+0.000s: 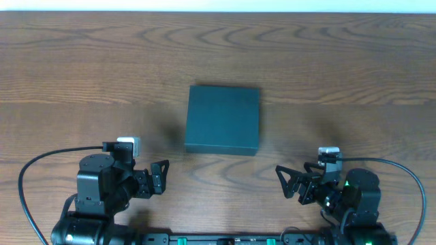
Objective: Pack container
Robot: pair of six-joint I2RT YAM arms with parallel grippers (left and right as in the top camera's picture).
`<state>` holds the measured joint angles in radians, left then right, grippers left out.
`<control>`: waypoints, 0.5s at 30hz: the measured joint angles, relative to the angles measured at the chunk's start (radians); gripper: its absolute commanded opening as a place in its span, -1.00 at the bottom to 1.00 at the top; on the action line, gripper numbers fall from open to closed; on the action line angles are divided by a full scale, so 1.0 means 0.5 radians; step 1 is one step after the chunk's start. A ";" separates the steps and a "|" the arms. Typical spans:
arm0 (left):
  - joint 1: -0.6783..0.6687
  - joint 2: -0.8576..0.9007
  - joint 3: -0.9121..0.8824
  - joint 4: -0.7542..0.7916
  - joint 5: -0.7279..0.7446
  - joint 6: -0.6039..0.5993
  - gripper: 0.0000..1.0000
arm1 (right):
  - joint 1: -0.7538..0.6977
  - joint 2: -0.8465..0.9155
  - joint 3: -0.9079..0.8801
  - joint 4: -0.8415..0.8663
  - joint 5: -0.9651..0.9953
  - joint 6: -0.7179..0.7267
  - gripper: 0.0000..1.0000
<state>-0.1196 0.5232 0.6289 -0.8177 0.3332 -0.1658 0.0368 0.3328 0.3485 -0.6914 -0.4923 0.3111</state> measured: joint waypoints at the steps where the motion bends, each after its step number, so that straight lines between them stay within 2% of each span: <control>1: 0.000 0.000 0.000 0.001 0.000 0.000 0.90 | 0.000 0.000 0.000 0.000 0.000 0.000 0.99; 7: 0.000 -0.117 -0.060 0.084 -0.169 0.077 0.91 | 0.000 -0.001 -0.001 -0.001 0.003 0.000 0.98; 15: 0.001 -0.713 -0.671 0.566 -0.433 0.156 0.90 | 0.000 -0.001 -0.005 0.000 0.008 0.000 0.98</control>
<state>-0.1192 0.1665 0.2935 -0.5346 0.1169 -0.0879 0.0368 0.3325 0.3458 -0.6914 -0.4885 0.3111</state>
